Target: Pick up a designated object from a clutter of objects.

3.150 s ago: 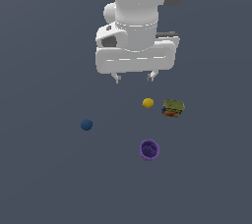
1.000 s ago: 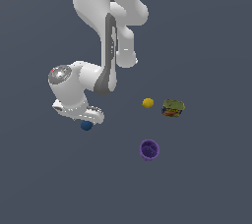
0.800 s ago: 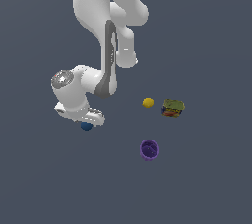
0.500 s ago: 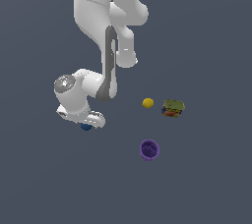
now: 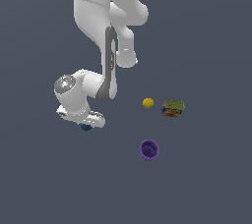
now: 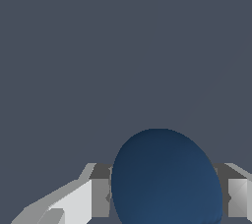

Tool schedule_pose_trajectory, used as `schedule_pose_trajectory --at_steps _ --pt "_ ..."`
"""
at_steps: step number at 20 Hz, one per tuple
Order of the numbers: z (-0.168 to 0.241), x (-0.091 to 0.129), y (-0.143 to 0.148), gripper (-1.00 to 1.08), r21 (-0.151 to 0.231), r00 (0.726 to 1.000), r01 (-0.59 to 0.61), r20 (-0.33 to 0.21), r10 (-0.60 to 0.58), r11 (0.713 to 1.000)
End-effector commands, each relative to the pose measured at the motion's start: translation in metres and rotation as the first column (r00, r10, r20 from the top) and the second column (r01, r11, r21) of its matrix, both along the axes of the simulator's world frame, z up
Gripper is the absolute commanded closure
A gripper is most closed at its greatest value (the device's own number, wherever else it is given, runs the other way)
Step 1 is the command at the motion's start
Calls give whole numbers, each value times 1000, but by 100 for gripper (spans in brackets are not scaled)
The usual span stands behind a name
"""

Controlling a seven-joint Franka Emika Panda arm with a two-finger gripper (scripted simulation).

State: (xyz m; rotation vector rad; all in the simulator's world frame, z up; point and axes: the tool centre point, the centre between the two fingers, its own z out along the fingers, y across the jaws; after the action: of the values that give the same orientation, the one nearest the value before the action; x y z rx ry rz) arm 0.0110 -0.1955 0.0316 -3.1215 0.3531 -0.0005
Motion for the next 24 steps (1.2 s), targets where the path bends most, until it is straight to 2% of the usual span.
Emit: schedule_pose_trajectory --at_steps 1,12,18,24 --pt "-1 0 0 108 0 1000 0 0 0 1000" --pt "17 -6 20 108 0 1000 0 0 0 1000" --pt "44 -16 51 108 1 1000 0 0 0 1000" --pt "83 -31 96 108 1 1000 0 0 0 1000"
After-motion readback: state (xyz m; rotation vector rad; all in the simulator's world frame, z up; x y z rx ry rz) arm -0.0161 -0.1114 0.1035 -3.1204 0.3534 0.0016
